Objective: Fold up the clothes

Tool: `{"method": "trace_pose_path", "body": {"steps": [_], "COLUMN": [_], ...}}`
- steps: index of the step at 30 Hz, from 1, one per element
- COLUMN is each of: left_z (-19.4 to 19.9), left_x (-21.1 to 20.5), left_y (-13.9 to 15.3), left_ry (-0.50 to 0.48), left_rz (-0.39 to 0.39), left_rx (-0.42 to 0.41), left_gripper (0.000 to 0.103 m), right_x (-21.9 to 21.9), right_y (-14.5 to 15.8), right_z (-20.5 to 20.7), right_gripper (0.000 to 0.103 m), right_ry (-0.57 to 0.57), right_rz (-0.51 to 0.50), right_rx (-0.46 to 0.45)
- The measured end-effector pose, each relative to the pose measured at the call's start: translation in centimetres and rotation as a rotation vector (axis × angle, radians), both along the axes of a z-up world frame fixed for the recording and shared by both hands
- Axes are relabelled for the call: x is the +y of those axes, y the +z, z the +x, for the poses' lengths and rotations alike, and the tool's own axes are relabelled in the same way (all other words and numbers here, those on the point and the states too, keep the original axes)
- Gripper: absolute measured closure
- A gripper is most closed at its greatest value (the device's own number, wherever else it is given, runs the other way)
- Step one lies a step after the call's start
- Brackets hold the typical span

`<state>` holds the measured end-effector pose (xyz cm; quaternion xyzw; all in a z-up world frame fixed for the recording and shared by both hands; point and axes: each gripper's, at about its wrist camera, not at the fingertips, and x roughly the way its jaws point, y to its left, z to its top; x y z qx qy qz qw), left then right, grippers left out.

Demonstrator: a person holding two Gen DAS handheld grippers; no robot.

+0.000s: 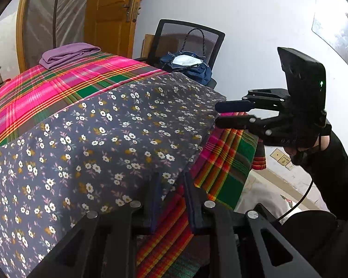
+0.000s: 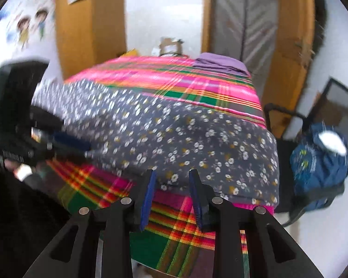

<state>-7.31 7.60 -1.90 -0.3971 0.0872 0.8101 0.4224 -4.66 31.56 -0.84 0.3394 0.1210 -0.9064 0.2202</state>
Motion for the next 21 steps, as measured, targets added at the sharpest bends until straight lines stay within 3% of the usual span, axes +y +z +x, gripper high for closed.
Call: {"method": "trace_pose_path", "body": {"steps": [2,6,9,10,16,21], "left_z": [0.0,-0.1,-0.1,-0.1,0.3,-0.1], "left_x": [0.0,-0.1,-0.1,-0.1,-0.5,-0.2], "left_y": [0.0,0.1,0.2,0.3,1.2,0.0], "left_ry": [0.000,0.000,-0.001,-0.002,-0.019,-0.031], "left_rz": [0.000,0.000,0.001,0.003,0.031,0.017], "left_rx": [0.002,0.005,0.007,0.008,0.014,-0.027], "left_gripper": [0.098,0.101,0.101,0.101,0.102,0.102], "right_x": [-0.5,-0.7,-0.8,-0.9,-0.5,0.0], "right_y": [-0.5,-1.1,-1.0,-1.0,0.0,-1.1], "right_z": [-0.4,-1.2,-1.5,-1.5,-0.6,-0.7], "right_gripper": [0.072,0.073,0.097,0.099,0.101,0.101], "right_ry": [0.037,0.076,0.090,0.093,0.098,0.104], "right_rz": [0.054,0.096,0.102,0.113,0.093,0.082], "right_rx": [-0.006,-0.017,-0.020,-0.016,0.009,-0.052]}}
